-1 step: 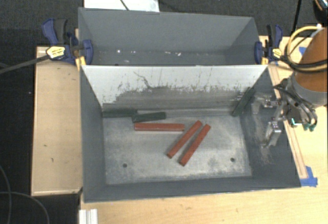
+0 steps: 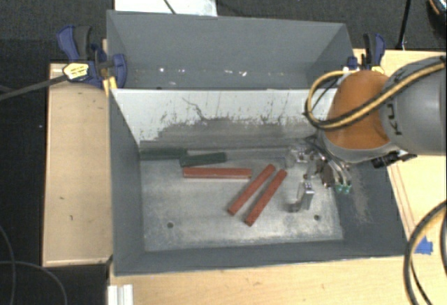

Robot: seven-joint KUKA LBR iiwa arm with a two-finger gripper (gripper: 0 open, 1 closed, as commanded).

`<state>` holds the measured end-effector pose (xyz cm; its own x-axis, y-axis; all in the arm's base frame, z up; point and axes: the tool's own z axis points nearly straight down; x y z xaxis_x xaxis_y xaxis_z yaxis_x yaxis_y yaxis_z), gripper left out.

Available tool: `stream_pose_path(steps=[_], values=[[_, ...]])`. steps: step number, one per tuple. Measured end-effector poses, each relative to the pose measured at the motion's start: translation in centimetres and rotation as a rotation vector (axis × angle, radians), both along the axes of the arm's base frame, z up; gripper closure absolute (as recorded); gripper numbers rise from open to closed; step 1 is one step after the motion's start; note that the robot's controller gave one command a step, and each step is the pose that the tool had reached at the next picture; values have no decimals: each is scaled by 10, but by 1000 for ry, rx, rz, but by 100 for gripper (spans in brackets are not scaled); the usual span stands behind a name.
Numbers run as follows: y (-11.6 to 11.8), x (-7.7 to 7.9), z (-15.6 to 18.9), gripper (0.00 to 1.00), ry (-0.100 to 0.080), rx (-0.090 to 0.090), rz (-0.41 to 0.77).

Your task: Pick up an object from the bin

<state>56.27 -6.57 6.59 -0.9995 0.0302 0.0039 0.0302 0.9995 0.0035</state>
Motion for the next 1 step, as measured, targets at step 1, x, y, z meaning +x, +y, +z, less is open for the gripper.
stream_pose_path(steps=[1], values=[[87,25,10,0,-10,1,-3]])
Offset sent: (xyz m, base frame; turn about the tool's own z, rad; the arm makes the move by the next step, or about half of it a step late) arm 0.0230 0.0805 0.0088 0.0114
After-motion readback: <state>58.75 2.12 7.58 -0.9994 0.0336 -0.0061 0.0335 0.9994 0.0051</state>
